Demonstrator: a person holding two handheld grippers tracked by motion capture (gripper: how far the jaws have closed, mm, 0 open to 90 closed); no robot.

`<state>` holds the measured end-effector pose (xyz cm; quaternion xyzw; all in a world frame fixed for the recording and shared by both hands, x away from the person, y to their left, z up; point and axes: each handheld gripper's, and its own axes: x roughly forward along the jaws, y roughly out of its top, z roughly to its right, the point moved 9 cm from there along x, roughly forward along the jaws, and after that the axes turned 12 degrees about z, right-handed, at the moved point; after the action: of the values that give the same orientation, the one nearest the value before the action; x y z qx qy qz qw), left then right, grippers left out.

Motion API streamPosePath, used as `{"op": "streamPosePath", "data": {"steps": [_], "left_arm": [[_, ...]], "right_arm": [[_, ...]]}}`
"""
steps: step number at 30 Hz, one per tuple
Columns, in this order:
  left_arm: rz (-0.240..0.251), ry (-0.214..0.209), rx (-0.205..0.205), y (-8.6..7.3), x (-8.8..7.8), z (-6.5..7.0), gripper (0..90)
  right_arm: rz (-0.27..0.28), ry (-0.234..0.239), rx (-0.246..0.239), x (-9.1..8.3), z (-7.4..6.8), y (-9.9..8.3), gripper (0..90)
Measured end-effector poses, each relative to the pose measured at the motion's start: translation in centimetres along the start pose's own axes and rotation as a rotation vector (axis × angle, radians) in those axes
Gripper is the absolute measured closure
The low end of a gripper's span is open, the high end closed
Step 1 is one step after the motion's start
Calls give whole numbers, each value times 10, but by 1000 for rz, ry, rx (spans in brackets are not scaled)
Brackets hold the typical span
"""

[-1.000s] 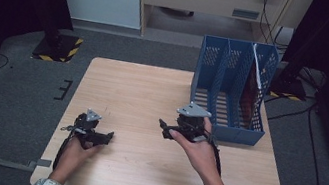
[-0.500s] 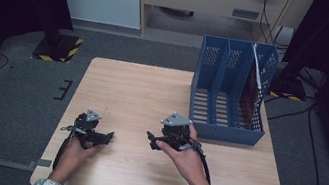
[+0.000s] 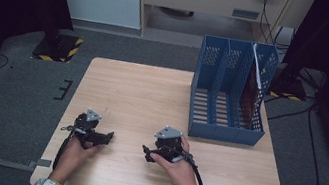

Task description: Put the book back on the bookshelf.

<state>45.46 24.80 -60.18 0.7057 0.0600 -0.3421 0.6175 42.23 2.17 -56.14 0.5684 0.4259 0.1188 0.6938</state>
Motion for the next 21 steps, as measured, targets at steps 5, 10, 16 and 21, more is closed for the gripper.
{"op": "streamPosePath", "data": {"steps": [5, 10, 16, 21], "left_arm": [[1, 0, 0, 0, 0, 0, 0], [0, 0, 0, 0, 0, 0, 0], [0, 0, 0, 0, 0, 0, 0], [0, 0, 1, 0, 0, 0, 0]], "right_arm": [[-32, -13, 1, 16, 1, -5, 139], [-40, -35, 20, 32, 7, -2, 140], [-60, -48, 27, 44, 12, -3, 136], [-71, -70, 56, 45, 19, -9, 131]]}}
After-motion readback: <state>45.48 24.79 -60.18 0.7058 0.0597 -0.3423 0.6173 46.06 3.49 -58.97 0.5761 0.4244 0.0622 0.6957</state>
